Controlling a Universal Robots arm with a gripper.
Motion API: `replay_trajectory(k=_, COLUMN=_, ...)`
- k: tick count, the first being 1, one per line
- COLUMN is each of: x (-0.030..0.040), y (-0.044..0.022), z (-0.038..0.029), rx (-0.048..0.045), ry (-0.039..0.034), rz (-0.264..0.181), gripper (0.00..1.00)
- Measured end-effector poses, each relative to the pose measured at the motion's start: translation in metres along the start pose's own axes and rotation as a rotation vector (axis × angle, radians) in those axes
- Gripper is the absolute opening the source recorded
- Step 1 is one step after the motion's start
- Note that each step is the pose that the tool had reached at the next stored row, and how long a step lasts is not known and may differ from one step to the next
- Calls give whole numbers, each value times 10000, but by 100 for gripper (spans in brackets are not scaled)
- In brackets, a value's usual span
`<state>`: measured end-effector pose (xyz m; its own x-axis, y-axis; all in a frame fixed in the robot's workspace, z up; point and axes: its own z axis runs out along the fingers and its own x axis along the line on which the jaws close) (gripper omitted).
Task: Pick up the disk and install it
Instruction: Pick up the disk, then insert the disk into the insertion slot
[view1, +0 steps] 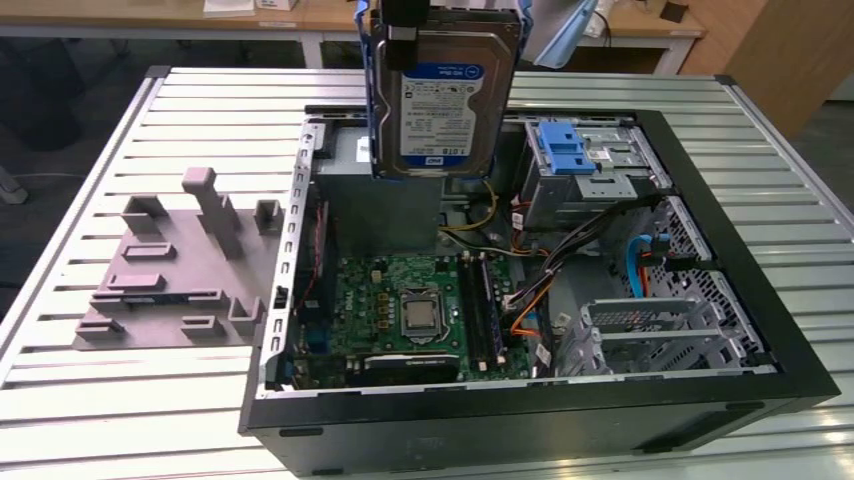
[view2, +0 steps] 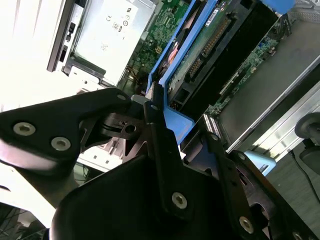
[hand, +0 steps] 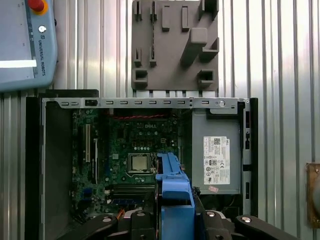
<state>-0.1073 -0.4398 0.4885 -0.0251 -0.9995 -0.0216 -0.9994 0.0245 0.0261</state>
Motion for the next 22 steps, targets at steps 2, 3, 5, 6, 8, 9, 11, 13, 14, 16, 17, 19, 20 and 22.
replay_trajectory(k=2, x=1, y=-6, z=0, rx=0, ry=1, rz=3, gripper=36)
replay_trajectory(k=3, x=1, y=-6, z=0, rx=0, ry=1, rz=4, gripper=36)
replay_trajectory(k=5, x=1, y=-7, z=0, rx=1, ry=0, rz=4, gripper=36)
replay_trajectory(k=6, x=1, y=-8, z=0, rx=0, ry=0, rz=3, gripper=36)
replay_trajectory(k=8, x=1, y=-11, z=0, rx=0, ry=1, rz=2, gripper=36)
replay_trajectory(k=9, x=1, y=-18, z=-1, rx=0, ry=1, rz=1, gripper=36)
replay_trajectory(k=11, x=-1, y=-68, z=-1, rx=1, ry=1, rz=3, gripper=36)
replay_trajectory(k=13, x=-1, y=-111, z=0, rx=0, ry=0, rz=3, gripper=36)
replay_trajectory(k=14, x=-2, y=-129, z=0, rx=0, ry=0, rz=3, gripper=36)
replay_trajectory(k=16, x=-2, y=-146, z=-1, rx=0, ry=1, rz=2, gripper=36)
replay_trajectory(k=17, x=-2, y=-146, z=-1, rx=0, ry=1, rz=3, gripper=36)
replay_trajectory(k=19, x=-2, y=-154, z=-1, rx=0, ry=0, rz=3, gripper=36)
replay_trajectory(k=20, x=-3, y=-154, z=-1, rx=0, ry=1, rz=3, gripper=36)
replay_trajectory(k=22, x=-2, y=-154, z=-1, rx=0, ry=0, rz=3, gripper=36)
